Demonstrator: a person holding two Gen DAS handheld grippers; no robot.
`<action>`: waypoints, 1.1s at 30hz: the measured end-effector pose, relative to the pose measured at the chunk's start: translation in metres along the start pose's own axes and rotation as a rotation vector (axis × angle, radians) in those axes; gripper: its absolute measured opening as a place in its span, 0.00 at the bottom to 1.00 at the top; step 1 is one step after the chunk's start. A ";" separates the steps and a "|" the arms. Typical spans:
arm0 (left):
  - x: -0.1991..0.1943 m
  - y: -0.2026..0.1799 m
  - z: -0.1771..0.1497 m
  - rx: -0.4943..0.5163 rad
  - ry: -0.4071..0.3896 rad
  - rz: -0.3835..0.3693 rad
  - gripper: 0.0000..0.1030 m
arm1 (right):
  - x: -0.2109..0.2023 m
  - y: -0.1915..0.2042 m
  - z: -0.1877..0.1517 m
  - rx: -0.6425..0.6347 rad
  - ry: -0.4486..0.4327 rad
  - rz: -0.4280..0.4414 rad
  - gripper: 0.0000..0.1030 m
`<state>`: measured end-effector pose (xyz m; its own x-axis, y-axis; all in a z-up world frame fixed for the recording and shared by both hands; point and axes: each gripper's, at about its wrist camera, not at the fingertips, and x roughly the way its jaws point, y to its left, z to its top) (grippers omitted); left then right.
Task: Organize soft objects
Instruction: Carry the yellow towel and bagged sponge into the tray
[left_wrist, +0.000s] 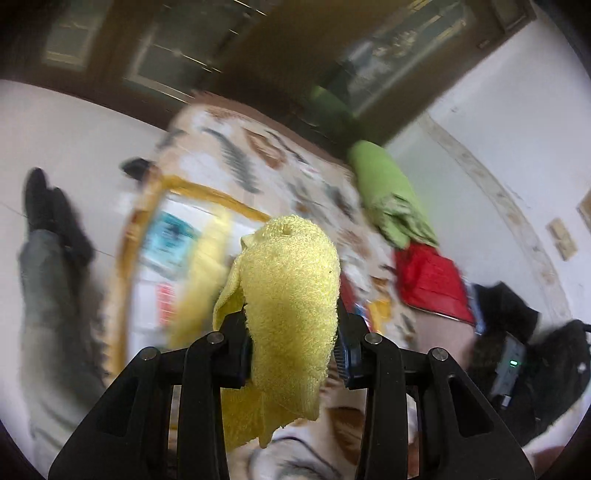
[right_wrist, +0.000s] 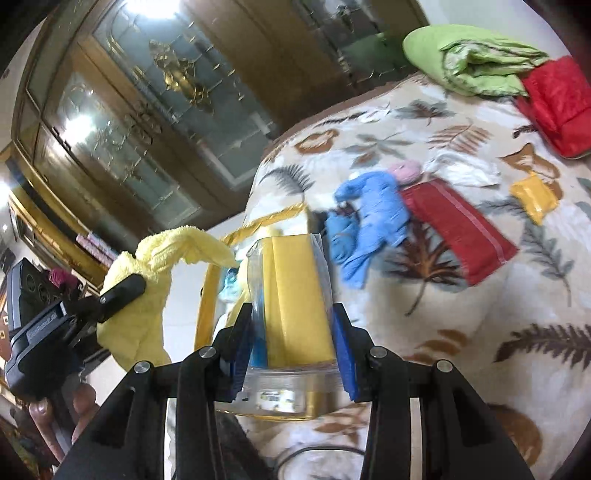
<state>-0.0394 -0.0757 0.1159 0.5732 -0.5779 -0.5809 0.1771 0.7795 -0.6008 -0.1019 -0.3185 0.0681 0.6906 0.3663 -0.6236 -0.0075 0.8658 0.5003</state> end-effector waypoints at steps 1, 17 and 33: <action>-0.001 0.009 0.002 -0.019 -0.001 0.007 0.34 | 0.008 0.003 -0.002 -0.001 0.021 0.000 0.39; 0.017 0.064 0.054 -0.106 -0.030 0.042 0.34 | 0.108 0.035 0.018 -0.062 0.160 -0.051 0.39; 0.117 0.079 0.071 -0.051 0.052 0.210 0.34 | 0.167 0.035 0.034 -0.095 0.171 -0.160 0.40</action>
<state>0.0988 -0.0649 0.0392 0.5510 -0.4170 -0.7229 0.0166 0.8715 -0.4902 0.0378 -0.2390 0.0016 0.5564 0.2673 -0.7868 0.0188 0.9425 0.3335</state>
